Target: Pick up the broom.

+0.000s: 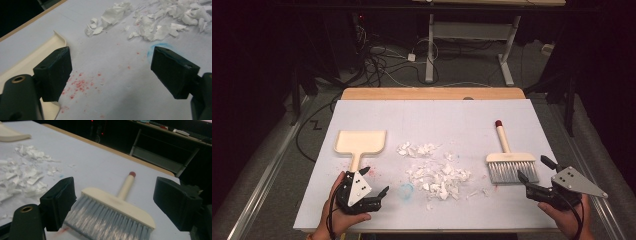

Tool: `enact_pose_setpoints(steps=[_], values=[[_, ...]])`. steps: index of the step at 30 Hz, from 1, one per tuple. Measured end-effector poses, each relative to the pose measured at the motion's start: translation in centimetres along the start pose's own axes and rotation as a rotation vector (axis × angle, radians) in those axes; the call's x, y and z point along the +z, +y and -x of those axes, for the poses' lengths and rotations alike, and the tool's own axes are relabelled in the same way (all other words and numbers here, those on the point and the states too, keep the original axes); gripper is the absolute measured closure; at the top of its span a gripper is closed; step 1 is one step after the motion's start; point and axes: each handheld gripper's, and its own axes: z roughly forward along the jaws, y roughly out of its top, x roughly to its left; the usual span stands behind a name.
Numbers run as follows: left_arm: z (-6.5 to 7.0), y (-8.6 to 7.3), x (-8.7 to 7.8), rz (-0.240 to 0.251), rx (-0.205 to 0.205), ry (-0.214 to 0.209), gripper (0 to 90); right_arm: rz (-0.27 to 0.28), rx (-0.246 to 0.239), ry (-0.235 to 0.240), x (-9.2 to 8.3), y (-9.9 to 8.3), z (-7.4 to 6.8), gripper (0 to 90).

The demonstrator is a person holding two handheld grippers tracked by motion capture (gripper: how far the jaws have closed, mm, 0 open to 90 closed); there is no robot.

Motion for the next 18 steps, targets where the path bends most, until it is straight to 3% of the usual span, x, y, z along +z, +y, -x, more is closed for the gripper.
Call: enact_pose_setpoints(steps=[5, 8, 18], values=[[-0.2, -0.2, 0.3, -0.001, -0.014, -0.019, 16.5, -0.050, -0.003, -0.003, 0.9, -0.6, 0.1, 18.9], [-0.2, -0.2, 0.4, -0.004, -0.014, -0.037, 16.5, -0.050, 0.007, -0.009, 1.0, -0.6, 0.2, 19.0], [0.1, 0.0, 0.3, -0.002, 0.004, -0.033, 16.6, -0.062, 0.008, 0.002, 1.6, -0.3, 0.2, 19.3]])
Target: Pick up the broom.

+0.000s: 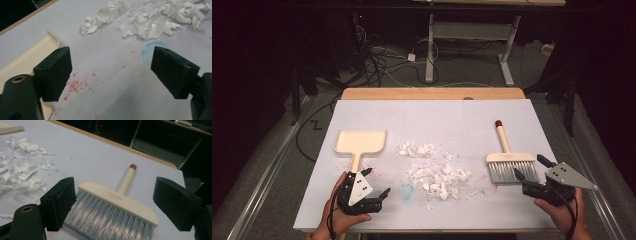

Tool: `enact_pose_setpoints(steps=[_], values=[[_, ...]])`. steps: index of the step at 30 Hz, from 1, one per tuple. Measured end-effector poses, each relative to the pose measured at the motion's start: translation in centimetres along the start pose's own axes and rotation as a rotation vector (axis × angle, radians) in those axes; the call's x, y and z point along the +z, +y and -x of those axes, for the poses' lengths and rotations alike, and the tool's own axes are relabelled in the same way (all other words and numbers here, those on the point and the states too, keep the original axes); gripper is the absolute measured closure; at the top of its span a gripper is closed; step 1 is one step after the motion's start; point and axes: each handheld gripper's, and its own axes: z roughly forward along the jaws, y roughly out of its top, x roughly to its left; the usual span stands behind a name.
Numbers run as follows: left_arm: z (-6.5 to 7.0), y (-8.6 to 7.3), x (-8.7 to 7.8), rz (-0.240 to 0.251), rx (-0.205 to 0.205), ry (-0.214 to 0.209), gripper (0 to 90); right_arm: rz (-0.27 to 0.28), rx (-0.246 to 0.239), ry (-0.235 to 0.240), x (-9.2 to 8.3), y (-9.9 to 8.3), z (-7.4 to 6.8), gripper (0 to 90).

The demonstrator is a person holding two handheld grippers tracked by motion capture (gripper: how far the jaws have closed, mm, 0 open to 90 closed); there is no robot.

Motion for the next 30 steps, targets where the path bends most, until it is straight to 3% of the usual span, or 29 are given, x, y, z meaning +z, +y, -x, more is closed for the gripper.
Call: enact_pose_setpoints(steps=[4, 8, 16, 19, 20, 21, 22, 23, 24, 26, 28, 29, 30], values=[[-0.1, 0.2, 0.3, 0.002, -0.002, -0.002, 16.5, -0.010, 0.025, -0.002, 0.7, 0.6, 0.5, 20.3], [0.1, -0.1, 0.5, -0.019, 0.005, -0.002, 16.6, -0.059, 0.023, -0.040, 2.3, 1.3, 1.3, 19.1], [0.2, -0.1, 0.7, -0.031, -0.004, -0.005, 16.6, -0.169, 0.078, -0.016, 6.0, 2.8, 3.6, 23.5], [0.4, -0.1, 1.0, -0.042, 0.009, -0.016, 16.6, -0.225, 0.129, -0.026, 7.8, 3.5, 4.8, 23.2], [0.5, -0.1, 1.1, -0.047, 0.011, -0.019, 16.6, -0.291, 0.159, -0.030, 9.2, 3.7, 5.4, 22.6], [0.5, -0.2, 1.1, -0.050, 0.012, -0.023, 16.6, -0.291, 0.159, -0.030, 9.2, 3.7, 5.4, 22.6], [0.5, -0.2, 1.2, -0.053, 0.015, -0.026, 16.6, -0.343, 0.174, -0.037, 10.5, 3.7, 5.7, 22.6], [0.5, -0.2, 1.2, -0.054, 0.015, -0.026, 16.6, -0.343, 0.174, -0.037, 10.5, 3.7, 5.7, 22.6], [0.5, -0.3, 1.2, -0.053, 0.013, -0.026, 16.6, -0.407, 0.188, -0.048, 11.9, 3.7, 5.9, 22.4], [0.4, -0.3, 1.1, -0.052, 0.011, -0.023, 16.6, -0.418, 0.190, -0.053, 12.4, 3.6, 6.0, 22.8], [0.5, -0.3, 1.1, -0.058, 0.011, -0.027, 16.6, -0.494, 0.212, -0.059, 14.1, 3.2, 6.3, 24.1], [0.5, -0.3, 1.1, -0.058, 0.011, -0.027, 16.6, -0.494, 0.212, -0.059, 14.1, 3.2, 6.3, 24.1], [0.5, -0.4, 1.2, -0.063, 0.016, -0.031, 16.6, -0.536, 0.225, -0.069, 15.0, 2.9, 6.6, 25.1]])
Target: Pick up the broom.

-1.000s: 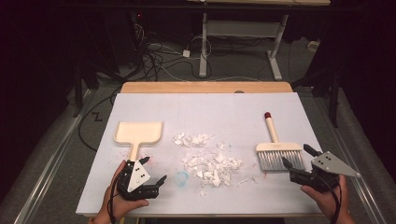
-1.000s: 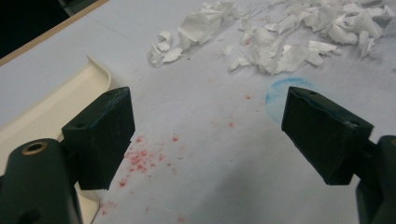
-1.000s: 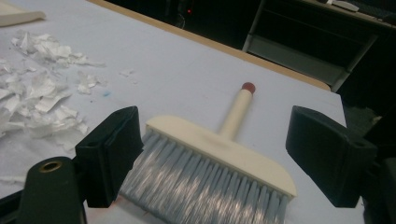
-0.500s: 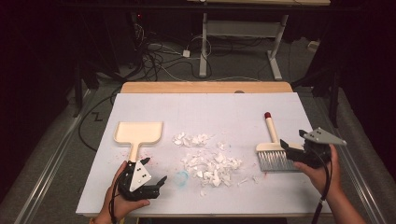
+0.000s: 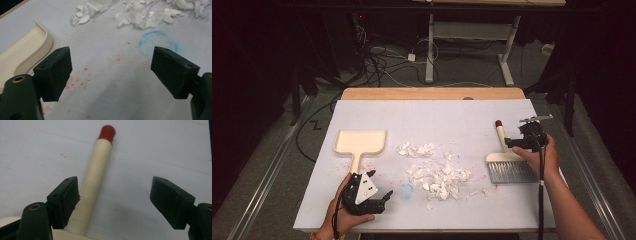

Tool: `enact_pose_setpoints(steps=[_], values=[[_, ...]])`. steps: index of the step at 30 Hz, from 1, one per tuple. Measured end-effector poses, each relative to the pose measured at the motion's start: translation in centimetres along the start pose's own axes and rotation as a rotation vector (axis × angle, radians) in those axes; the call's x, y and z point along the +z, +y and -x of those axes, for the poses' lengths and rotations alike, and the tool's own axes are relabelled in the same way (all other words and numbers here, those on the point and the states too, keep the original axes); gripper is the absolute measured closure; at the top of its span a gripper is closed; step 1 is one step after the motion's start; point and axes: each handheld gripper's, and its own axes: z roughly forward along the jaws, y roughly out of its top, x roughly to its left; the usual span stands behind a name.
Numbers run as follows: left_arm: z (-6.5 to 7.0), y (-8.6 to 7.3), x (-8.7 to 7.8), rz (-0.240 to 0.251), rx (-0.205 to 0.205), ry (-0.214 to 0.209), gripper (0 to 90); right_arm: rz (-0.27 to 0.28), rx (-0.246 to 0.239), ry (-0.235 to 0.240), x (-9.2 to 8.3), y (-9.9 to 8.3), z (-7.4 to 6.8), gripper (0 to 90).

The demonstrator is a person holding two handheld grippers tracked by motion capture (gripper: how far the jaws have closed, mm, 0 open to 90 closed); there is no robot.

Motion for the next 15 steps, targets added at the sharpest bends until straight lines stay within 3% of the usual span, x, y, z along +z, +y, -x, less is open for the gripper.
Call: enact_pose_setpoints(steps=[4, 6, 8, 11, 13, 15], values=[[0.1, 0.1, 0.1, -0.006, 0.006, -0.003, 16.6, -0.046, 0.041, 0.027, 1.0, 0.3, 0.2, 25.8], [0.1, 0.1, 0.2, -0.006, 0.007, -0.005, 16.7, -0.062, 0.077, 0.043, 1.6, 0.7, 0.0, 32.1], [0.1, 0.0, 0.2, -0.008, 0.009, -0.008, 16.9, -0.113, 0.064, 0.052, 2.4, 0.8, -0.6, 38.8], [0.1, 0.0, 0.2, -0.012, 0.014, -0.008, 16.9, -0.132, 0.041, 0.027, 2.9, 0.9, -1.2, 39.0], [0.1, 0.0, 0.1, -0.009, 0.010, -0.009, 17.0, -0.130, 0.034, 0.024, 2.9, 1.0, -1.5, 47.5], [0.1, 0.0, 0.2, -0.014, 0.018, -0.009, 17.1, -0.114, 0.041, 0.023, 2.8, 1.1, -1.7, 62.7]])
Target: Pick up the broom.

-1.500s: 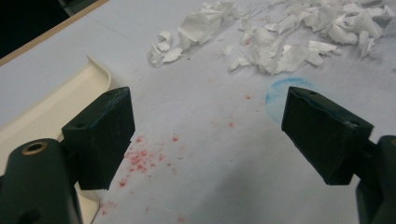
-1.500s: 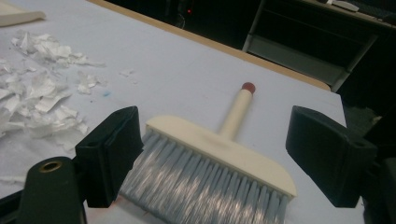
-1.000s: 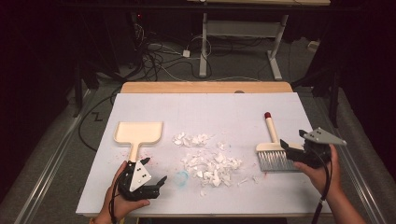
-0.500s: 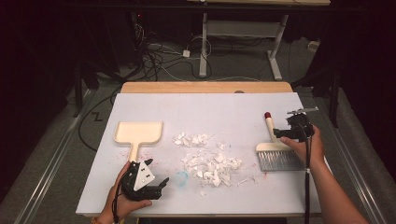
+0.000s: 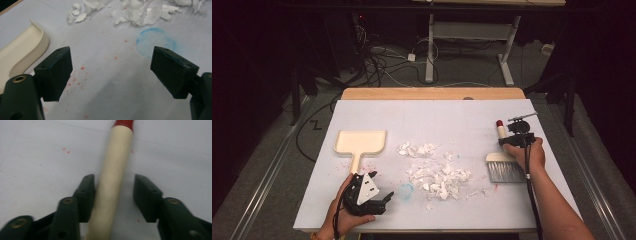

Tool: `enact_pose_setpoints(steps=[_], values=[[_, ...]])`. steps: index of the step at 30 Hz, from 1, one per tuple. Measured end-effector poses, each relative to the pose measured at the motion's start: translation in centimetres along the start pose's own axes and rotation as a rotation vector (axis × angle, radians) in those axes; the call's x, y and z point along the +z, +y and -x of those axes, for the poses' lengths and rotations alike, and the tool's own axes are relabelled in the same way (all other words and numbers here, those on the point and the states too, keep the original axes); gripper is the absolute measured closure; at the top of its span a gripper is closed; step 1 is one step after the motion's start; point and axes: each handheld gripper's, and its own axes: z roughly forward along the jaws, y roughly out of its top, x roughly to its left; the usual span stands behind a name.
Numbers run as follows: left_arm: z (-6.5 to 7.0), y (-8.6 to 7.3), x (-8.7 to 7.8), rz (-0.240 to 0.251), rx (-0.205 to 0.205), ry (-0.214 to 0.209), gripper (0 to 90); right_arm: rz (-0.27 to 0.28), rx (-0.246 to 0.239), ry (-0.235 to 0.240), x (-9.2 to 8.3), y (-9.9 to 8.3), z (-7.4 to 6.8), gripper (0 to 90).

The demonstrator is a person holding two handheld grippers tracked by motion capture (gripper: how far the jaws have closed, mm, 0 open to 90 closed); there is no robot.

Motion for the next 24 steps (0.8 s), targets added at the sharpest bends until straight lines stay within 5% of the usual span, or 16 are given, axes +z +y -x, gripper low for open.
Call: enact_pose_setpoints(steps=[17, 24], values=[[0.1, 0.1, 0.1, -0.007, 0.004, -0.013, 17.8, 0.069, 0.003, 0.011, 0.0, -0.3, -0.2, 70.7], [0.1, 0.1, 0.0, -0.007, -0.002, -0.007, 17.9, 0.205, 0.027, 0.024, -3.0, -0.6, 0.5, 70.8]])
